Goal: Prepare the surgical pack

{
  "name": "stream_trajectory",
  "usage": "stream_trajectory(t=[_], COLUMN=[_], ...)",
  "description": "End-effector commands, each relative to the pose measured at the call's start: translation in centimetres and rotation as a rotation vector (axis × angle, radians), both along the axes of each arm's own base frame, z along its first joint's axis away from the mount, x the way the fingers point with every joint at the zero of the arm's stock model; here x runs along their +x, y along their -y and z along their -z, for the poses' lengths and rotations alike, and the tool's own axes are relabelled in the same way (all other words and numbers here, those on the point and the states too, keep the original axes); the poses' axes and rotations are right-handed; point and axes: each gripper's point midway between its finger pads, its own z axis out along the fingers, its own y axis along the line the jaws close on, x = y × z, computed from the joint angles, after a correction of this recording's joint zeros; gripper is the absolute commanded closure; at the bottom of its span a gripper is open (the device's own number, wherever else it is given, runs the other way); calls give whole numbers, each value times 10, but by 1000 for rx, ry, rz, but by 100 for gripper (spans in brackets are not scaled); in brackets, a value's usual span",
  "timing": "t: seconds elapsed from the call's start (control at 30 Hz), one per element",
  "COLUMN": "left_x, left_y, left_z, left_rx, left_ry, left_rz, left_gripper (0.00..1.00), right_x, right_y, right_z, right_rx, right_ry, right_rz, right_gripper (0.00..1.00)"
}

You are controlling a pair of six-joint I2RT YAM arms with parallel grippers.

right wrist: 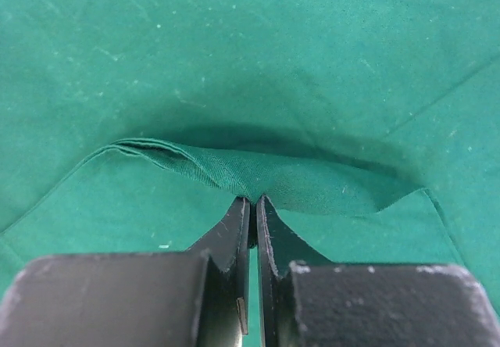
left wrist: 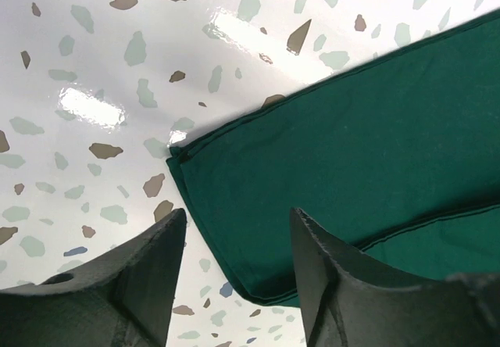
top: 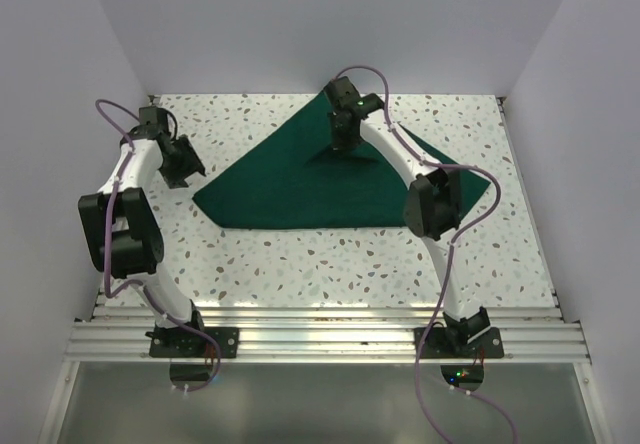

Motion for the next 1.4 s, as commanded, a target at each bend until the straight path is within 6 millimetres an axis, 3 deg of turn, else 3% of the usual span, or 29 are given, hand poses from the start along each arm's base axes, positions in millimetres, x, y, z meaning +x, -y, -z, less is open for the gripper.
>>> stream_trajectory(t=[0.0,0.17,0.27,0.3,0.37,0.4,0.53,0.6,0.63,0.7,0.77,0.8,0.83,0.87,0.9,0.97,1.03,1.07,1.1,1.37], left_x=[8,2,0,-2,-5,-7,-12,-16,-17,-20,-24,-24,-25,-24,-24,-23,-27,-30,-31,-26], left_y=[-16,-21,-21,-21,-22,-20,-16,-16,-16,-14,-9,-9,-9,-8,-8,-6,-6,-8,-8,-2], left_z=[-7,-3,-2,1,6,11,18,24,26,34,43,45,48,51,52,55,62,64,66,94], left_rx=[38,38,40,37,37,30,14,12,8,-11,-35,-39,-42,-44,-47,-56,-56,-49,-49,-89], left_ry=[21,5,0,-12,-27,-42,-62,-85,-91,-118,-139,-144,-150,-146,-145,-154,-180,-184,-188,-201], left_rz=[-15,-24,-22,-25,-23,-16,5,6,7,16,27,28,28,30,31,38,36,33,34,42], left_gripper=[40,35,34,33,33,33,32,31,31,31,31,31,31,31,31,32,35,36,36,43], right_x=[12,18,24,28,33,35,38,31,29,20,12,4,-1,-8,-19,-31,-45,-51,-58,-76], right_y=[3,0,1,0,3,4,11,17,18,24,28,31,31,27,30,34,45,49,53,58], right_z=[4,20,26,28,29,32,9,9,-7,-10,-33,-32,-53,-58,-47,-67,-59,-69,-61,-67], right_rx=[37,40,42,46,57,59,38,32,42,44,75,76,99,132,130,146,118,126,119,149], right_ry=[8,-1,-1,3,2,-4,36,20,40,23,36,18,50,43,8,40,15,32,9,17], right_rz=[12,9,17,21,34,40,35,38,40,51,56,56,51,34,27,15,26,31,36,47], right_gripper=[100,98,90,74,58,42,25,24,23,22,21,21,21,21,21,20,20,20,20,19])
